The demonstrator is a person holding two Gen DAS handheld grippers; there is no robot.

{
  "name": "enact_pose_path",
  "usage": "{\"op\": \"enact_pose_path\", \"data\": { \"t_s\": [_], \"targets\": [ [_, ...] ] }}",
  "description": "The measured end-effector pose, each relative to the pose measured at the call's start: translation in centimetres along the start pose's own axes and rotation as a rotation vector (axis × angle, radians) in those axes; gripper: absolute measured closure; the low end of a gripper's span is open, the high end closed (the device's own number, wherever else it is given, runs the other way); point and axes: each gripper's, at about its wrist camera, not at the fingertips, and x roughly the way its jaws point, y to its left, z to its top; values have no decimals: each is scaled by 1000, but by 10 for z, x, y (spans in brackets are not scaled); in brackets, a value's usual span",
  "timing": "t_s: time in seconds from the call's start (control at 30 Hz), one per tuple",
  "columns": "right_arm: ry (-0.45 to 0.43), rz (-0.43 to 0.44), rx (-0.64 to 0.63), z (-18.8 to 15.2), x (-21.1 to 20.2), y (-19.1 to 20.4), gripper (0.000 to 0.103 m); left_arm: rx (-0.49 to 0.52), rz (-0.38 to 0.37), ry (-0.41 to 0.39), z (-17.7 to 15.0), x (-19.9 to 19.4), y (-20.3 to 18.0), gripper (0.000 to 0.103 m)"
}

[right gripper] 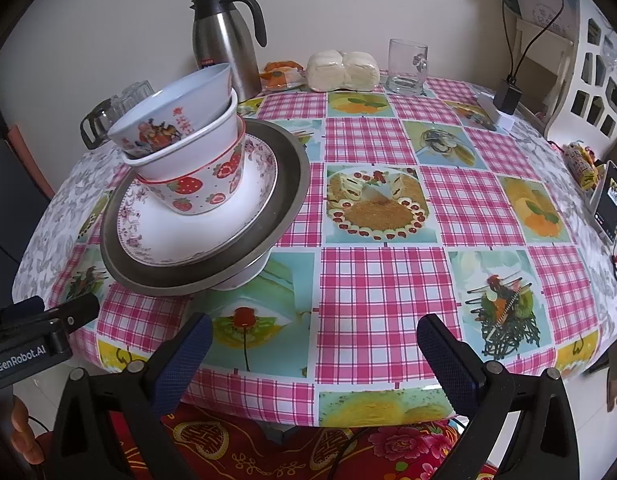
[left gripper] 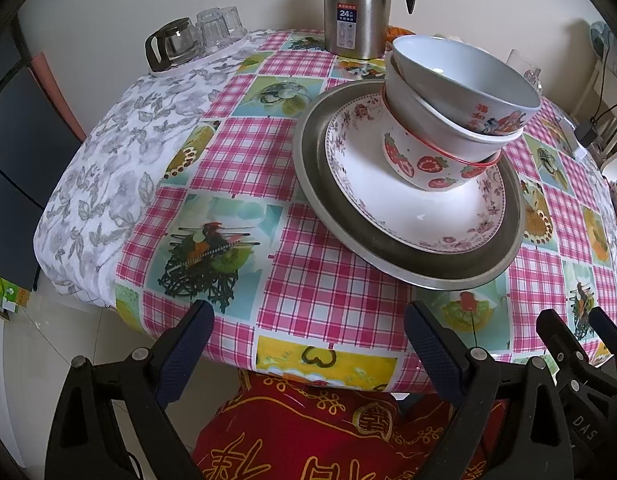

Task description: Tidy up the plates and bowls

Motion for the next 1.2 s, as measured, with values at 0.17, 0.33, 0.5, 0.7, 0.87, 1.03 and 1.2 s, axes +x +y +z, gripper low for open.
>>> {"op": "enact_pose_path", "data": {
  "t_s": [0.17,0.33,0.5,0.7,0.87,1.03,1.2],
  "targets": [
    [1,0,-2,0,0,1,0,-1,-1,5,0,1,1,7],
    [0,-2,0,0,0,1,0,0,-1,6,1,1,1,7],
    [0,-4,6,0,0,0,0,-4,-1,10,0,2,2,7],
    [0,-4,6,0,0,0,0,-5,-6,16,0,3,3,7],
    [0,-6,8,0,0,0,0,-12,-6,23,1,4,4,7],
    [1,-6,8,0,1,-1,0,-9,-6,22,1,4,3,7],
    [3,-6,7,-1,1,-2,0,-9,-5,24,1,4,3,7]
  ]
}}
